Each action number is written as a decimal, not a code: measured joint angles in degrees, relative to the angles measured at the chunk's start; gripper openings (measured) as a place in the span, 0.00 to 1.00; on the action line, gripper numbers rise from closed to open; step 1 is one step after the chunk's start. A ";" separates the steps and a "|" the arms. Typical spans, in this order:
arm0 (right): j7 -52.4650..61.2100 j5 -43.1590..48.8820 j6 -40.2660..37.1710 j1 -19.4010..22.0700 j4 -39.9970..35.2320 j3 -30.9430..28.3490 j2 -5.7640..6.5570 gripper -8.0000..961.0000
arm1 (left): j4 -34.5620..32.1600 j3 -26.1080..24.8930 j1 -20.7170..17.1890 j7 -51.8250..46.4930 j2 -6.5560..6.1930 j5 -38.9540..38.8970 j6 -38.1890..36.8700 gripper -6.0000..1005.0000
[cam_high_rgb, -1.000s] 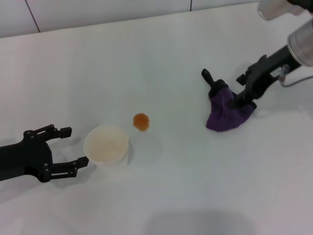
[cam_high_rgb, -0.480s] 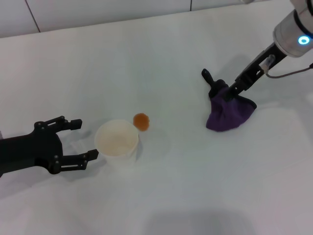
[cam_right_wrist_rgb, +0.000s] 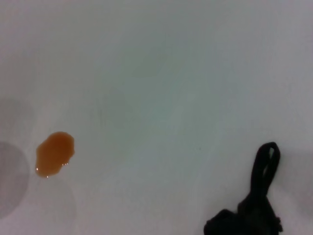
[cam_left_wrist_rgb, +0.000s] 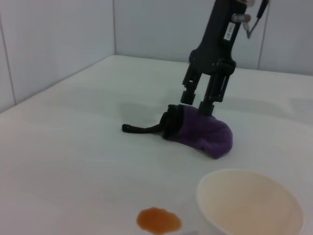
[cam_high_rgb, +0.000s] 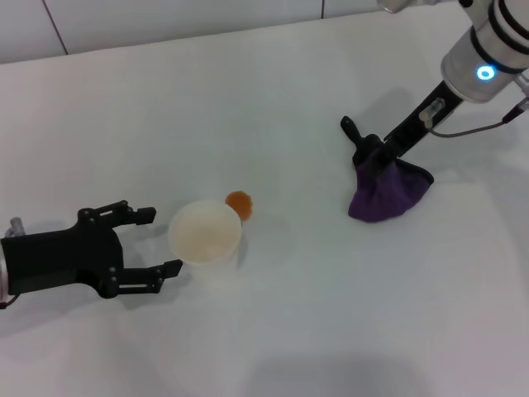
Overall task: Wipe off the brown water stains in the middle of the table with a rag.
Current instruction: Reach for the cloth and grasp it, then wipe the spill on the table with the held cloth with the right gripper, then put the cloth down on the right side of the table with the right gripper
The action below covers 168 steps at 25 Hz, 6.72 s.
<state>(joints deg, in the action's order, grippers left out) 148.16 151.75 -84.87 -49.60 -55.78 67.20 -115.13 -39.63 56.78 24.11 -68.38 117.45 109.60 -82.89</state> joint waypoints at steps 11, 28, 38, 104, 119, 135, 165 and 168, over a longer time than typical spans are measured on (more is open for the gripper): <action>0.47 -0.12 4.52 -3.38 7.86 0.31 -0.17 0.74 | -0.10 -0.01 0.49 0.37 0.95 1.50 0.01 0.89; -1.28 -0.91 6.22 -3.12 7.65 7.15 -0.27 0.30 | -0.10 -0.04 0.50 1.04 1.24 1.63 0.01 0.89; -3.22 -7.56 6.23 -5.50 6.21 15.33 -0.48 0.11 | -0.10 0.04 0.51 1.06 1.39 1.62 0.01 0.89; -13.22 -28.11 29.53 -17.10 20.60 38.47 -1.01 0.10 | 3.68 0.05 1.56 2.99 1.89 0.80 1.92 0.89; -18.61 -37.76 24.28 -17.08 17.95 41.76 -1.05 0.10 | 3.69 0.32 1.70 2.99 1.91 0.73 0.97 0.88; -18.63 -33.16 32.21 -17.41 23.60 40.09 -0.43 0.10 | 4.12 0.35 1.04 2.99 1.81 0.66 0.65 0.88; -18.75 -32.42 29.90 -15.79 21.81 38.09 -0.88 0.10 | 3.78 0.24 -3.76 5.20 1.64 1.04 0.54 0.88; -17.63 -32.06 29.48 -15.51 21.69 38.09 -0.67 0.10 | 3.54 0.01 -4.80 5.42 1.52 0.77 -0.19 0.88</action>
<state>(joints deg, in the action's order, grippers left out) 130.53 119.69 -55.39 -65.11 -34.09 105.29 -115.81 -36.09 56.79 19.30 -62.96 118.97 110.36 -83.08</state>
